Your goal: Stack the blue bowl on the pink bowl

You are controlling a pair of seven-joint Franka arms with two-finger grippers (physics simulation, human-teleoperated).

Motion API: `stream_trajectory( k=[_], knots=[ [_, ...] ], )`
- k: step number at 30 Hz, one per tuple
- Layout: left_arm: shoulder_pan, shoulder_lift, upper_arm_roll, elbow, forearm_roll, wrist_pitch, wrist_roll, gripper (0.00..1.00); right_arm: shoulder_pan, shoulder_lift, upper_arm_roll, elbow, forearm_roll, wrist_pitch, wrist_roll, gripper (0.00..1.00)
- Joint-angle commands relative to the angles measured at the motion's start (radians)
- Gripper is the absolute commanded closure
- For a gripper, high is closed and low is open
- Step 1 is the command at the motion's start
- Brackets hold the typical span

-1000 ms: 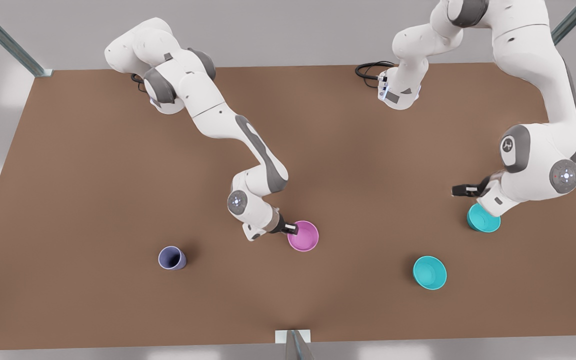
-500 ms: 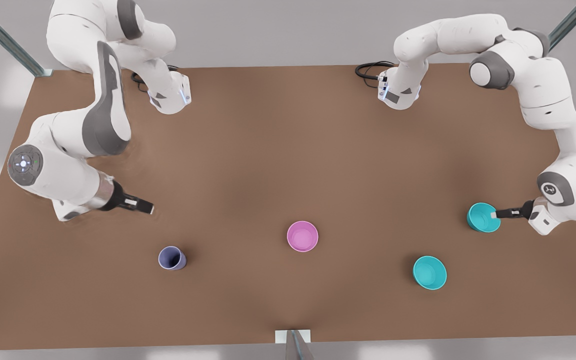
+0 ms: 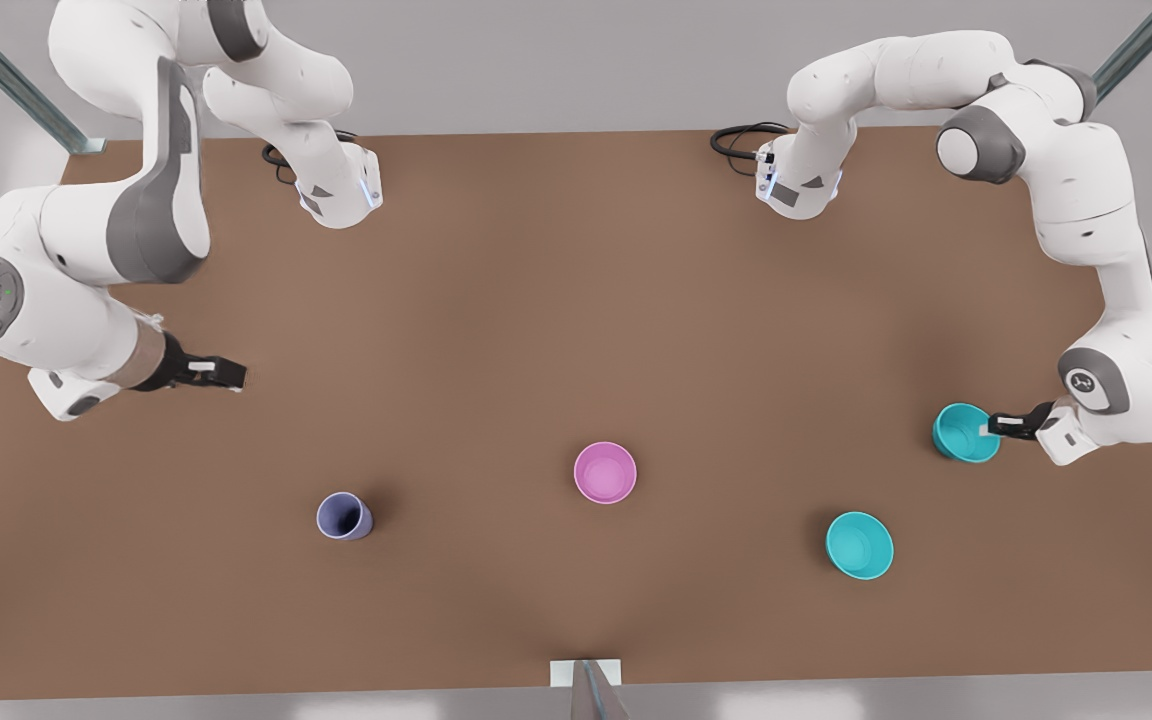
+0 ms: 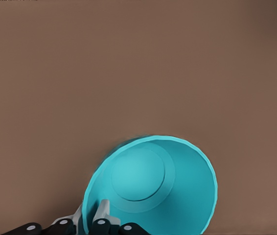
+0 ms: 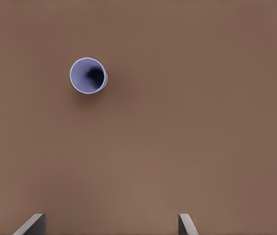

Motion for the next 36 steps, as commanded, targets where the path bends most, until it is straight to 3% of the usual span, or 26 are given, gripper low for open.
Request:
stream_trajectory(
  k=[1, 5, 9, 11, 16, 17, 19, 22, 36],
  knots=[
    [-0.003, -0.004, 0.000, 0.000, -0.001, 0.002, 0.172, 0.76, -0.003, 0.004, -0.001, 0.013, -0.003, -0.026, -0.178, 0.00],
    [-0.098, -0.122, 0.000, 0.000, 0.002, -0.064, 0.043, 0.79, -0.003, 0.004, -0.001, 0.013, -0.003, -0.026, -0.176, 0.00],
    [-0.456, -0.251, 0.017, -0.012, 0.047, -0.234, -0.527, 0.79, -0.003, 0.004, -0.001, 0.013, -0.004, -0.026, -0.176, 0.00],
    [-0.691, -0.242, 0.012, -0.002, 0.021, -0.231, -0.912, 0.79, -0.003, 0.004, -0.001, 0.013, -0.004, -0.026, -0.178, 0.00],
    [-0.911, -0.168, -0.009, 0.095, -0.053, -0.231, -1.358, 0.79, -0.003, 0.004, -0.001, 0.013, -0.006, -0.024, -0.178, 0.00],
    [-0.949, -0.109, -0.011, 0.171, -0.054, -0.231, -1.384, 0.79, -0.003, 0.005, -0.001, 0.013, -0.006, -0.024, -0.178, 0.00],
    [-0.964, -0.003, -0.009, 0.331, -0.090, -0.229, -1.419, 0.79, 0.000, 0.004, 0.001, 0.013, -0.038, -0.021, -0.178, 0.00],
    [-0.906, 0.022, -0.008, 0.339, -0.140, -0.127, -1.399, 0.79, 0.000, 0.001, -0.001, 0.013, -0.043, -0.013, -0.179, 0.00],
    [-0.897, 0.137, -0.028, 0.457, -0.143, -0.065, -1.393, 0.79, 0.000, 0.001, 0.003, 0.013, -0.056, -0.013, -0.181, 0.00]
  ],
)
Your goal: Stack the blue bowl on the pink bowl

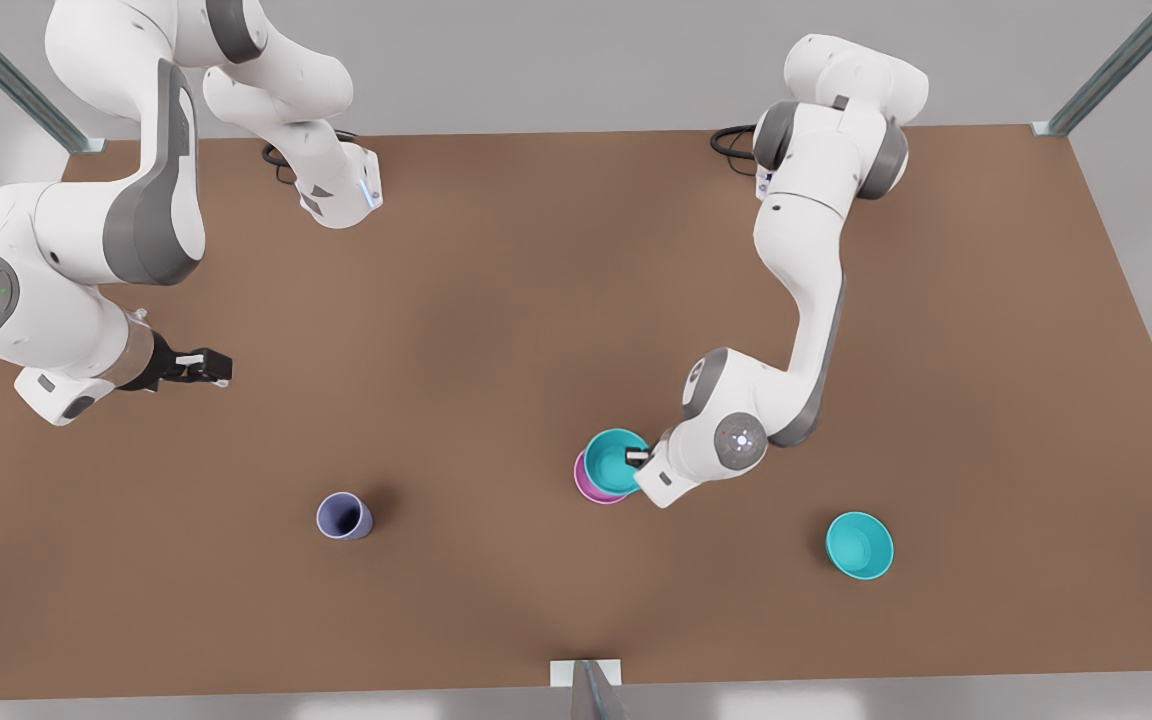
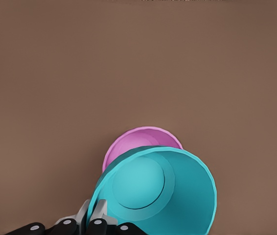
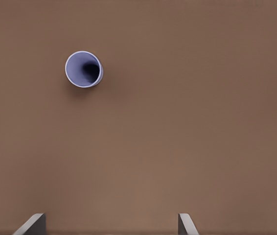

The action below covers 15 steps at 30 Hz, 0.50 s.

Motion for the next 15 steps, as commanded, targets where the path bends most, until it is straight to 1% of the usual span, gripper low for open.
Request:
stream_trajectory(
  k=[1, 10, 15],
  knots=[
    [0.000, 0.001, -0.003, 0.000, -0.005, 0.025, -0.318, 0.79, 0.000, -0.001, 0.000, 0.000, -0.001, 0.000, -0.026, 0.00],
    [-0.003, 0.019, -0.005, -0.005, -0.028, 0.045, -0.322, 0.79, 0.002, 0.000, 0.001, -0.001, -0.003, -0.004, -0.025, 0.00],
    [-0.006, 0.029, -0.023, -0.008, -0.033, 0.043, -0.321, 0.79, 0.005, 0.000, 0.003, -0.001, -0.020, -0.004, -0.025, 0.00]
  ],
)
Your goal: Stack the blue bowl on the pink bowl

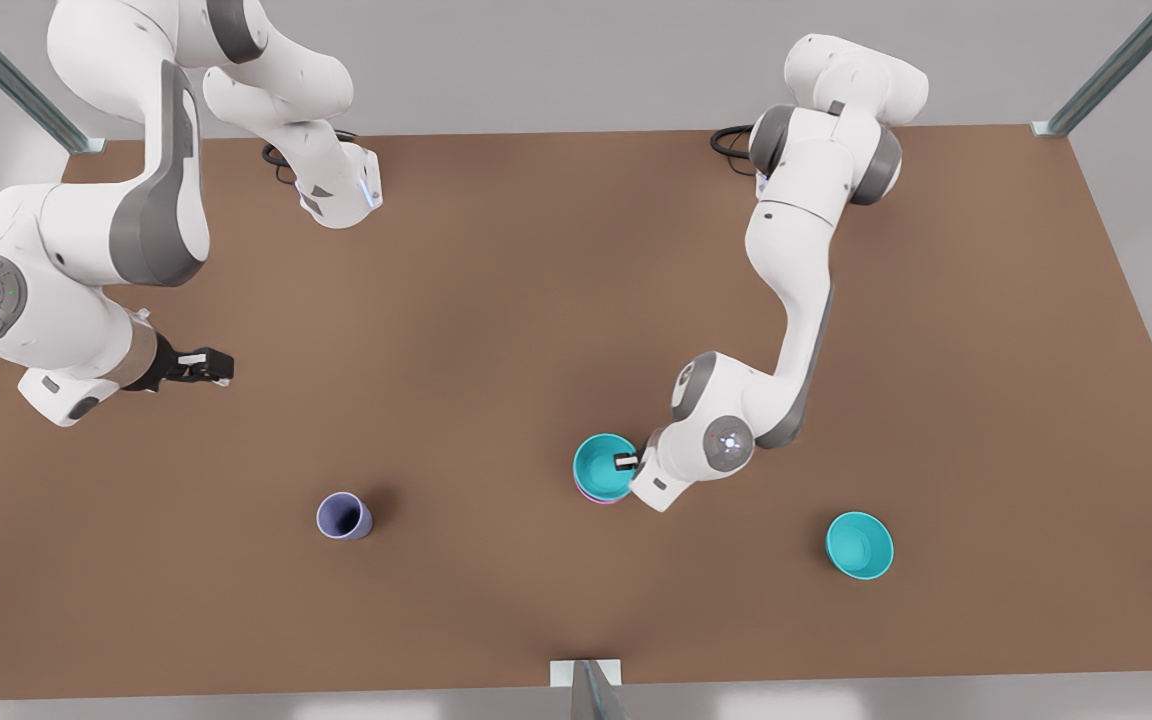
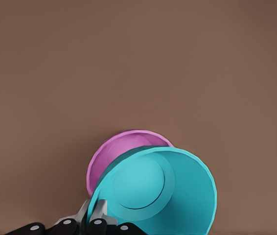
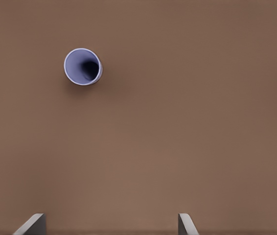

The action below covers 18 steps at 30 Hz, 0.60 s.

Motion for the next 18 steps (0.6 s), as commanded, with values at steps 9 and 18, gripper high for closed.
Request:
stream_trajectory(
  k=[9, 18],
  knots=[
    [0.000, 0.016, -0.002, 0.000, -0.004, 0.006, -0.133, 0.78, 0.000, -0.001, 0.000, -0.001, -0.004, -0.001, -0.011, 0.00],
    [0.238, -0.456, 0.018, 0.005, 0.443, -0.762, 0.525, 0.00, 0.000, -0.001, 0.000, -0.003, -0.003, -0.001, -0.011, 0.00]
  ],
)
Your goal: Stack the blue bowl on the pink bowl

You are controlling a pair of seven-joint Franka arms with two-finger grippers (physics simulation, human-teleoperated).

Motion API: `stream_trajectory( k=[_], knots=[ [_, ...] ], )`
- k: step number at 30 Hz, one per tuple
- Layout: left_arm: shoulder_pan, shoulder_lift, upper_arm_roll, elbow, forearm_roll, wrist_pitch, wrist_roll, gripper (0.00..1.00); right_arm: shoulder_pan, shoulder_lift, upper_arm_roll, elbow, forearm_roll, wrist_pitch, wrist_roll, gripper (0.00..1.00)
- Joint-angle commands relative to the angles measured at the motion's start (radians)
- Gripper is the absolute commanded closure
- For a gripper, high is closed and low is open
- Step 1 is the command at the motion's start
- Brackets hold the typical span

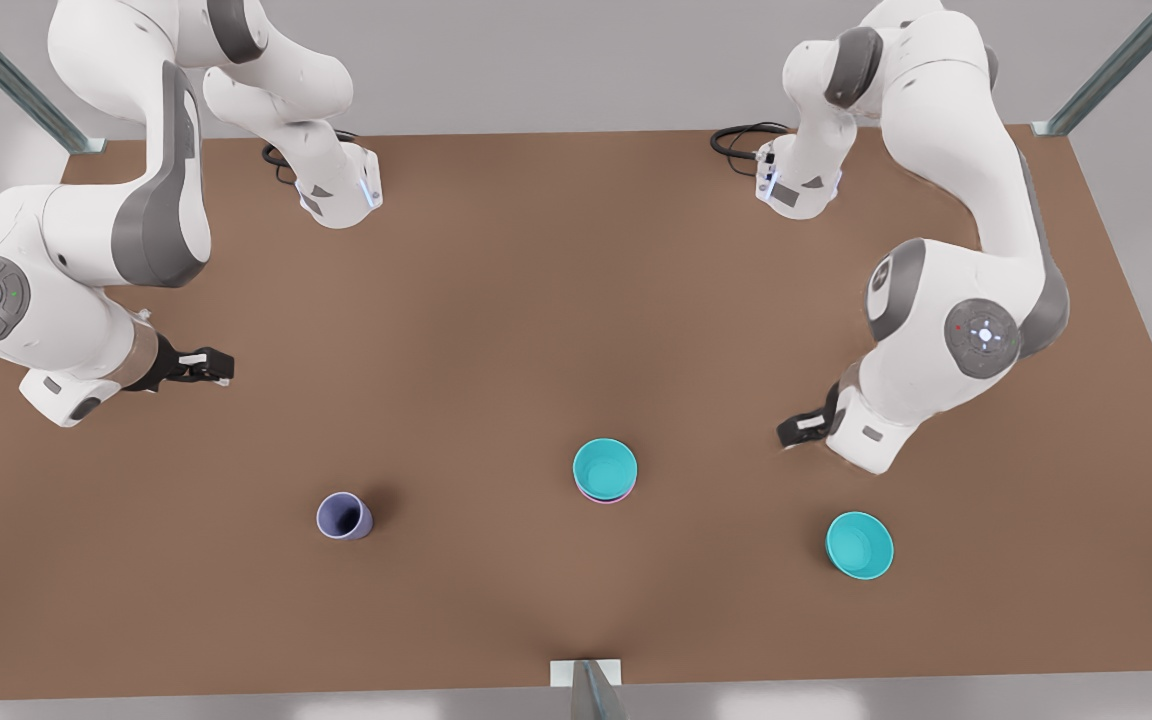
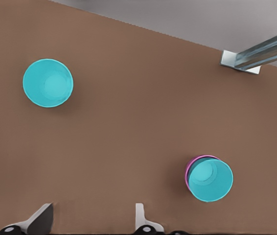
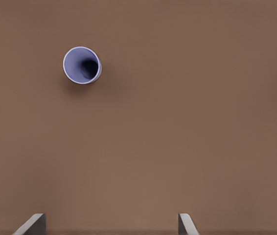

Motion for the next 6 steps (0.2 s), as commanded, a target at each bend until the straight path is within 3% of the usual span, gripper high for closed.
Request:
stream_trajectory(
  k=[1, 3, 6],
  knots=[
    [0.027, -0.071, -0.003, -0.009, 0.165, -0.385, 0.492, 0.00, 0.000, -0.001, 0.001, -0.001, 0.002, -0.001, -0.004, 0.00],
    [0.050, -0.255, -0.003, -0.245, 0.166, -0.202, 0.494, 0.00, 0.000, -0.001, 0.001, -0.001, 0.002, -0.002, -0.005, 0.00],
    [0.044, -0.257, -0.006, -0.237, 0.149, -0.236, 0.491, 0.00, 0.000, -0.001, 0.001, -0.001, 0.002, -0.002, -0.005, 0.00]
  ],
)
